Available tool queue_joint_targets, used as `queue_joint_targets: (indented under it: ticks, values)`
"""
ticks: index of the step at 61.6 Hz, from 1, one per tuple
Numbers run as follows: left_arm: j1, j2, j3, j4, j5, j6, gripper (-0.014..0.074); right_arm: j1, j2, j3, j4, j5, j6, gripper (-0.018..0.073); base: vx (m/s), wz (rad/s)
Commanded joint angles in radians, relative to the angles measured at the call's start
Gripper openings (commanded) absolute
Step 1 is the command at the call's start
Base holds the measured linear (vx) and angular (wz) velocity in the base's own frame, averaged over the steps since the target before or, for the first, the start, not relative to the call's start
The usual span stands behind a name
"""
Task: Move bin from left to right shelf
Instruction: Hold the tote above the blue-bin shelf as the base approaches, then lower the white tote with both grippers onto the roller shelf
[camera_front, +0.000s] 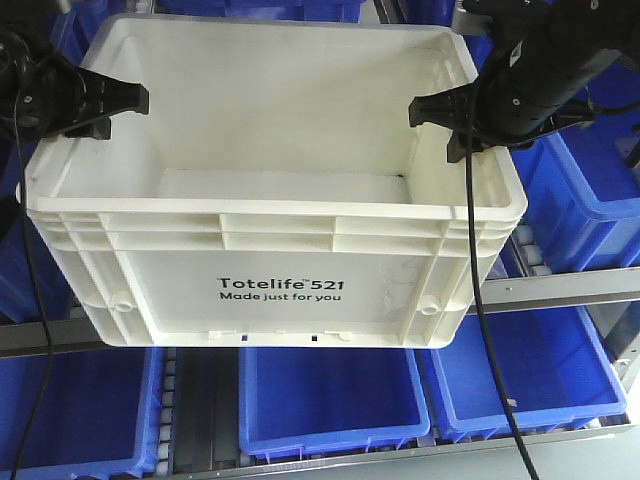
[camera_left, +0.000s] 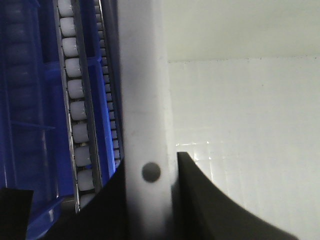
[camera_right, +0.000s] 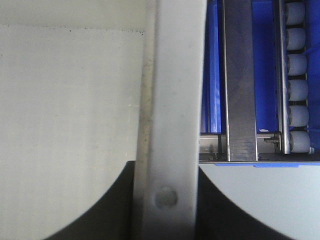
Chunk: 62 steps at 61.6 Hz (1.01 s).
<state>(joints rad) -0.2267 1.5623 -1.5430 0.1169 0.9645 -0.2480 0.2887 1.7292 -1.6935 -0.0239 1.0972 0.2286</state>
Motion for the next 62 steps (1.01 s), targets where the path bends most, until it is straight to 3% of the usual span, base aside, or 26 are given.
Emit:
queue_joint_targets:
  ticks: [1, 15, 30, 46, 52, 62]
  values:
    - [0.003, -0.060, -0.045, 0.025, -0.094, 0.007, -0.0006, -0.011, -0.061, -0.039, -0.049, -0.092, -0.023, 0.0022, 0.00, 0.00]
    - [0.003, -0.060, -0.045, 0.024, -0.141, 0.007, -0.0006, -0.011, -0.061, -0.039, -0.092, -0.189, -0.050, 0.0022, 0.00, 0.00]
    - [0.003, -0.015, -0.045, -0.054, -0.231, 0.007, -0.0006, -0.013, -0.030, -0.039, -0.206, -0.315, -0.067, 0.0025, 0.00, 0.00]
    - [0.003, 0.066, -0.045, -0.057, -0.337, 0.006, -0.0006, -0.013, 0.037, -0.039, -0.326, -0.490, 0.000, 0.0029, 0.00, 0.00]
    - [0.003, 0.091, -0.045, -0.098, -0.375, 0.006, -0.0006, -0.013, 0.060, -0.039, -0.364, -0.517, 0.034, 0.0029, 0.00, 0.00]
    - [0.003, 0.116, -0.045, -0.098, -0.422, 0.006, -0.0006, -0.013, 0.086, -0.039, -0.392, -0.558, 0.056, 0.0033, 0.00, 0.00]
